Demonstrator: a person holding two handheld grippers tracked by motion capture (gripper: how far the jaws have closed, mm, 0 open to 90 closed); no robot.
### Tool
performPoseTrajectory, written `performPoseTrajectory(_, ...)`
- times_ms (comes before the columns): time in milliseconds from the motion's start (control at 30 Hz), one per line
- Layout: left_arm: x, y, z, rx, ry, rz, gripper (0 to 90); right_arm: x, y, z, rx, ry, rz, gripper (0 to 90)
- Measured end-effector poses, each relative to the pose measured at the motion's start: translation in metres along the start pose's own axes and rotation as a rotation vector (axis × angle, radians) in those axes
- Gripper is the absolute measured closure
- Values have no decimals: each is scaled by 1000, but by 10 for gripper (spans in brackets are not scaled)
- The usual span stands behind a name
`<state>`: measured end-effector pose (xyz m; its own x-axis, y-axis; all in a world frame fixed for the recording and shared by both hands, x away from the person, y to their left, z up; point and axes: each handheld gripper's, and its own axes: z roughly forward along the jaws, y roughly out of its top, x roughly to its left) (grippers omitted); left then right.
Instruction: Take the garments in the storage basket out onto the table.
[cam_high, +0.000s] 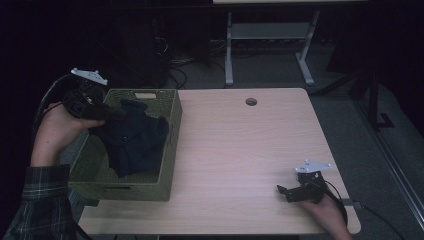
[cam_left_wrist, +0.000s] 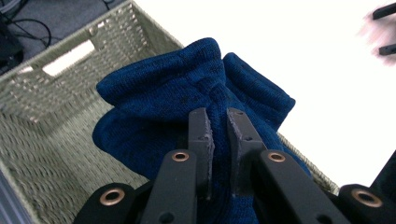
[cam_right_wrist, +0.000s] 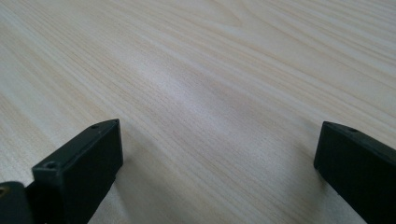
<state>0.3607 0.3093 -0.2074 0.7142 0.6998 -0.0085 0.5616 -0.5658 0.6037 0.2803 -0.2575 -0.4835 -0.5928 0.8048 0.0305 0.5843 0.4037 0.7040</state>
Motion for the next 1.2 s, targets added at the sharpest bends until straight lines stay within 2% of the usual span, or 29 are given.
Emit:
performPoseTrajectory(267, -4, 12, -9, -19, 9, 10, 817, 0, 0, 0, 0, 0, -2, 9)
performPoseTrajectory(567, -14, 35, -21, -46, 17, 36, 818, 0, 0, 0, 1, -1, 2, 9)
performPoseTrajectory(800, -24, 52, -21, -66, -5, 69, 818, 0, 0, 0, 0, -1, 6, 9)
performPoseTrajectory(1200, -46, 81, -11, -90, -55, 131, 818, 0, 0, 0, -1, -2, 4, 9)
